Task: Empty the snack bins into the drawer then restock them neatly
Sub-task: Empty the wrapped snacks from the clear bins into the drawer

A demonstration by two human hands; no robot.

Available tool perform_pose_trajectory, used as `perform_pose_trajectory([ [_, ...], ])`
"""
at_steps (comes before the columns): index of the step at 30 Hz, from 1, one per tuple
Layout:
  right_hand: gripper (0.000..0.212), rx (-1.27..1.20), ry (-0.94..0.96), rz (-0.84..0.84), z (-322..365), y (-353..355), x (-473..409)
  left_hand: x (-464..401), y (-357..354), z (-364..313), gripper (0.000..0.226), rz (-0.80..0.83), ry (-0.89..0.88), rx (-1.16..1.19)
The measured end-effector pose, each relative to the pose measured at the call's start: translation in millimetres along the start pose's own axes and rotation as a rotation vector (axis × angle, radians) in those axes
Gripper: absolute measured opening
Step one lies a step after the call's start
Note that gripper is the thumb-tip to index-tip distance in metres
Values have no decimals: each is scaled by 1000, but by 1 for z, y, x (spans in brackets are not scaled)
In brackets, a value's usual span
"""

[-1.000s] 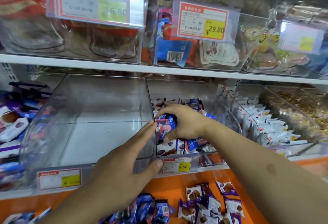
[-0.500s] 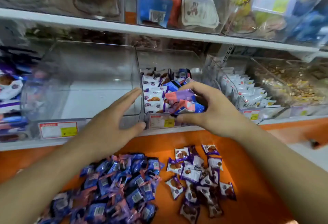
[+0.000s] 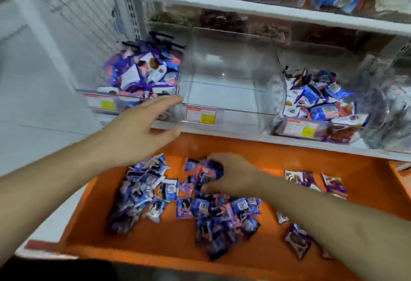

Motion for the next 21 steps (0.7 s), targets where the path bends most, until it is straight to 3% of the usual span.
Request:
perform_pose_trajectory([
  [4, 65, 249, 8, -5, -8, -44, -40, 8, -2, 23, 69, 37, 41, -35],
  [7, 93, 404, -81, 27, -49, -55, -47, 13, -34, 27, 64, 263, 131, 39],
  [9, 110, 409, -117, 32, -71, -55, -46, 17, -49, 37, 61, 224, 112, 15],
  [11, 110, 352, -126, -22, -89, -55, -46, 21, -66, 51, 60, 284, 61, -46],
  [17, 103, 202, 27, -87, -105, -74, -52, 35, -150, 113, 69, 511, 139, -86],
  [21, 108, 326, 99, -98, -110, -91, -59, 42, -213, 157, 76, 575, 156, -116],
])
Point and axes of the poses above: each hand's wrist, its own x-axis away from the middle knuckle, its own y-axis out of the back of the hand, z = x × y, the point moved 4 cm from there along -x, towards the middle knuckle, and after that the axes turned 8 degrees about -z, right-handed, at the moved point
